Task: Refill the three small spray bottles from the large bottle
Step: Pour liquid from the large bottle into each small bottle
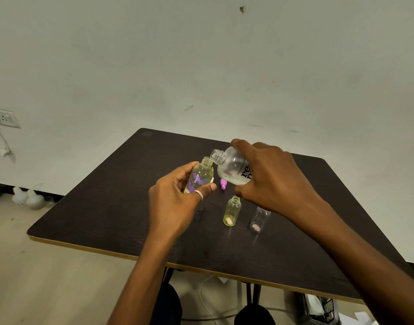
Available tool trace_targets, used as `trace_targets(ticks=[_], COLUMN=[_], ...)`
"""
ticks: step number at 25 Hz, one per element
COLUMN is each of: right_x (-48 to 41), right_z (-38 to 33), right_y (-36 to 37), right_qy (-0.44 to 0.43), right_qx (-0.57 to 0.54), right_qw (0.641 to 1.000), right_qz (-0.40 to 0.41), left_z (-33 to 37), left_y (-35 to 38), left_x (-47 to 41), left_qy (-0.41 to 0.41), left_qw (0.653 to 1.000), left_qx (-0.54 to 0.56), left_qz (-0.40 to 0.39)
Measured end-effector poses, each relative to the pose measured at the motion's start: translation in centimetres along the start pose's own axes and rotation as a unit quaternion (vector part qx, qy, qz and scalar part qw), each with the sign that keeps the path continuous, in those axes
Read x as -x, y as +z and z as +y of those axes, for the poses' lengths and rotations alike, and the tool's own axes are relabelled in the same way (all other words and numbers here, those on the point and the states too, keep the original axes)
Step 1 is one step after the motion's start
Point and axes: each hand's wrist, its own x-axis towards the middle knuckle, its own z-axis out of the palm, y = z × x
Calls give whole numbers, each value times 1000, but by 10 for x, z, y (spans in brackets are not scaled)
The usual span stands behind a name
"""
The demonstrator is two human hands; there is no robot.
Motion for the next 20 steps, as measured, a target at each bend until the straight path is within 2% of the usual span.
trace_targets(ticks=[6,13,20], right_x=[3,14,26], right_z=[5,22,36], right_y=[9,12,11], right_qy=[45,147,186], right_qx=[-82,-246,-289], right_qw=[996,958,937], right_qz=[0,34,58], left_z=[1,-33,-85], left_y=[3,2,4], left_x=[0,-7,-15], left_qy=[4,-49,-98], left_qw=[1000,999,993], left_qx=[11,11,-57], left_qz=[-12,-3,-20])
